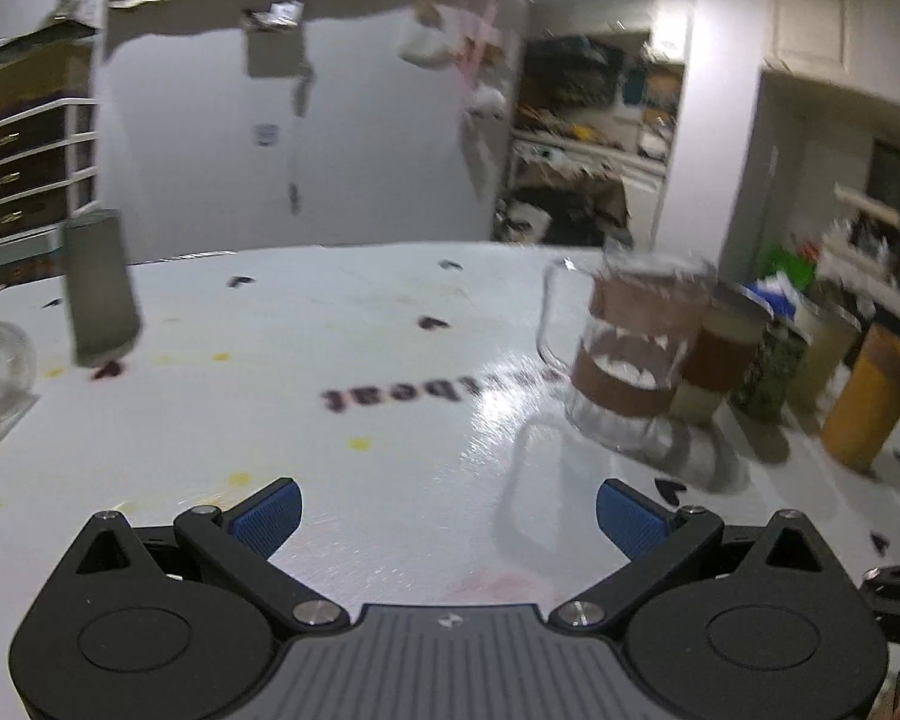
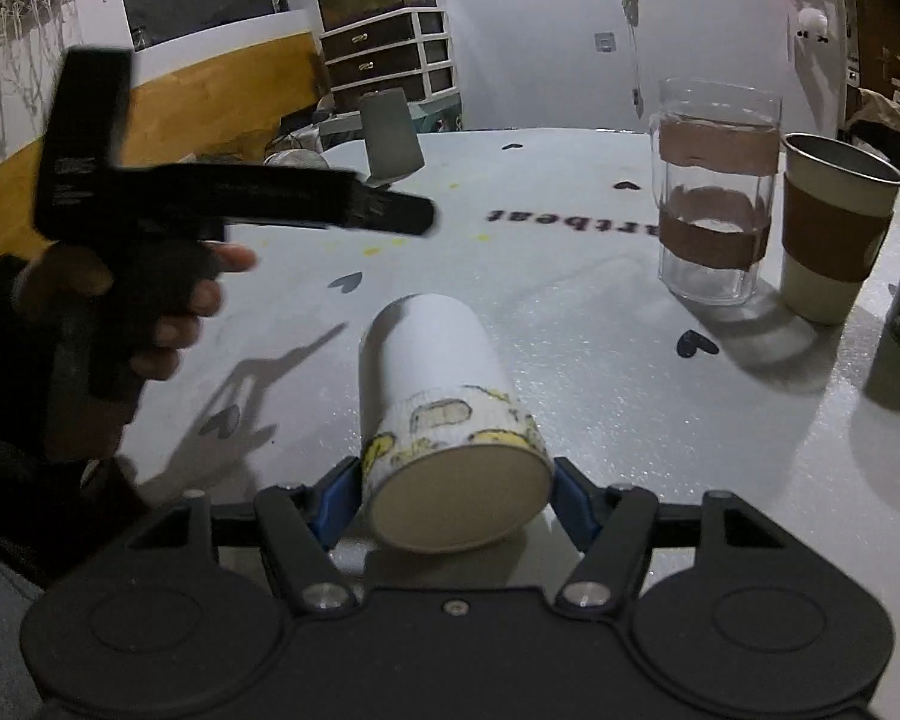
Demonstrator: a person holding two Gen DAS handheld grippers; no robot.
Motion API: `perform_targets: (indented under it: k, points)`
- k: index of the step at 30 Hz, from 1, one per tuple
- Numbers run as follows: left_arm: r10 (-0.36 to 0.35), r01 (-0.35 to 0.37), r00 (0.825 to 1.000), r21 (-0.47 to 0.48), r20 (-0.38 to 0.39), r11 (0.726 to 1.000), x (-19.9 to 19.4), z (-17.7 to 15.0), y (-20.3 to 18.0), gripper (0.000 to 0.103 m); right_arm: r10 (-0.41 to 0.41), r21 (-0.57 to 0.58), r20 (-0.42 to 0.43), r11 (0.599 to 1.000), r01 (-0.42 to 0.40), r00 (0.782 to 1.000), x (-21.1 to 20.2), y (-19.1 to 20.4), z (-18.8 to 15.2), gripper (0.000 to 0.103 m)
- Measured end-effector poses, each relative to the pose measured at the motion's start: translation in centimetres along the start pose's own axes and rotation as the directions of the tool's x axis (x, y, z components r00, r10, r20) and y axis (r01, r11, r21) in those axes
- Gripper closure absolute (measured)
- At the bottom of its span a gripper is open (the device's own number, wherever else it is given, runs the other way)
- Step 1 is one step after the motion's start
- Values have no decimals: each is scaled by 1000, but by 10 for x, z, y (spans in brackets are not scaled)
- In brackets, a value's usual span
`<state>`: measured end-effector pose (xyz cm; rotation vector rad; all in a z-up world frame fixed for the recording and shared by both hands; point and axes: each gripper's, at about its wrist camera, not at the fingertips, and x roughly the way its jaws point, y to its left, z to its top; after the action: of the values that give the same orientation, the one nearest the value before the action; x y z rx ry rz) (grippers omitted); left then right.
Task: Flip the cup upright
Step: 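Lower the white paper cup onto the table and open the right gripper, then grasp the white paper cup with the left gripper and stand it upright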
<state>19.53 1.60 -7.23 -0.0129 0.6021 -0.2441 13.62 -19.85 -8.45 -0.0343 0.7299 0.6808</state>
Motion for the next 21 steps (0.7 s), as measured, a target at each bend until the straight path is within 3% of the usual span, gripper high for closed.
perform_targets:
  k: [5,19,21]
  points:
    - [-52,55,991,26,-124,998,28,-1,2,0,-57,-24,7,998,57,998,-7,-1,-7,28]
    - [-124,136,977,60,-174,989,-7,-22,-10,1,-246,165,40,958,236,969,-3,-54,-6,27]
    - [-125,139,976,63,-180,988,-8,-21,-14,10,-261,199,55,949,246,964,-2,-60,-4,27]
